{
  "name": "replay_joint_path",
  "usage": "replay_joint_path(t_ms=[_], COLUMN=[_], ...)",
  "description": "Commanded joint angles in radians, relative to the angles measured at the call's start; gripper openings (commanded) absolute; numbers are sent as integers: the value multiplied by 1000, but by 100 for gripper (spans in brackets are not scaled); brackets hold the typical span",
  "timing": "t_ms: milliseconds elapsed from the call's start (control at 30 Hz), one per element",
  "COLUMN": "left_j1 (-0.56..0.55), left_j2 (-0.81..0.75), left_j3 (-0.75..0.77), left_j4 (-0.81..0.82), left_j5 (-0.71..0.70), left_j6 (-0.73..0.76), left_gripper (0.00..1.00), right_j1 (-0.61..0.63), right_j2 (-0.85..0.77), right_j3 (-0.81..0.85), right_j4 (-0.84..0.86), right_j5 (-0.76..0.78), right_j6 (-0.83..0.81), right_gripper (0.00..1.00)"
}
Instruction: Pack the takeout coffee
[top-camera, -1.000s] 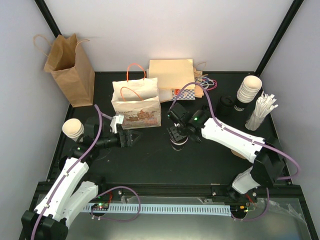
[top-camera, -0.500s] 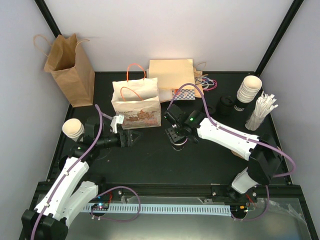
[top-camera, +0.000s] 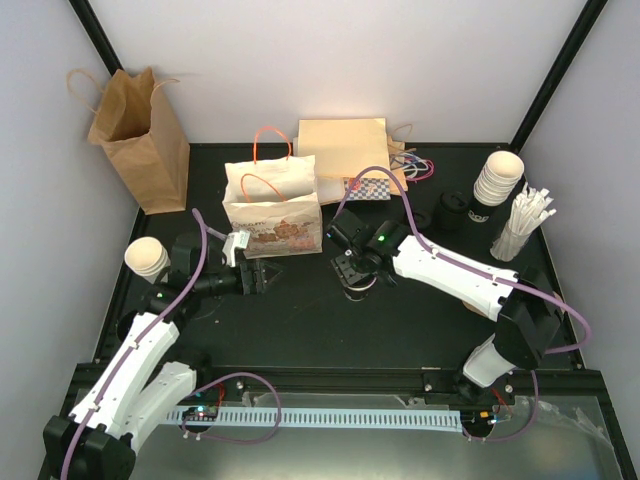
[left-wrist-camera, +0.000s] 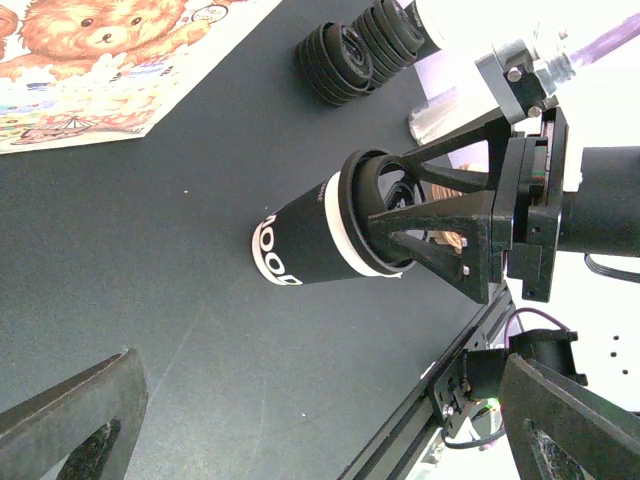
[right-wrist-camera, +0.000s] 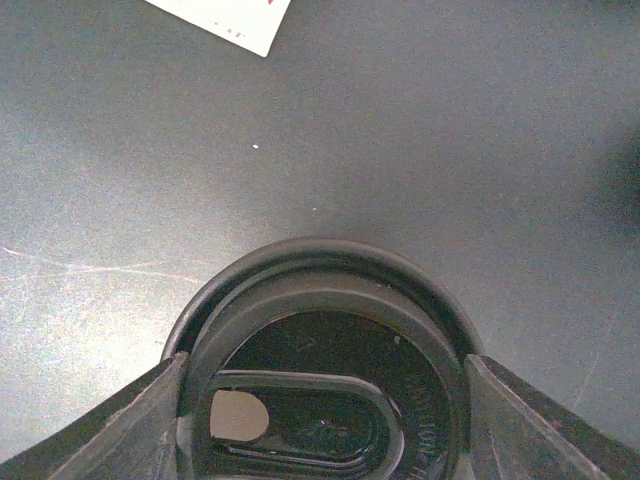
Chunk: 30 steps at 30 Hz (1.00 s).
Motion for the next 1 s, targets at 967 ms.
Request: replay_joint_path(t_ms=[967], left_j1=[-27], left_j2=[25], left_j3=[1], left_j4=[39], left_j5=[12], left_j6=[6], left_gripper=[99], right_j1=[3], right_j2=[17], right_j3=[-36], right_j4=[18], right_j5=[38], right_j6=[18], right_gripper=[70])
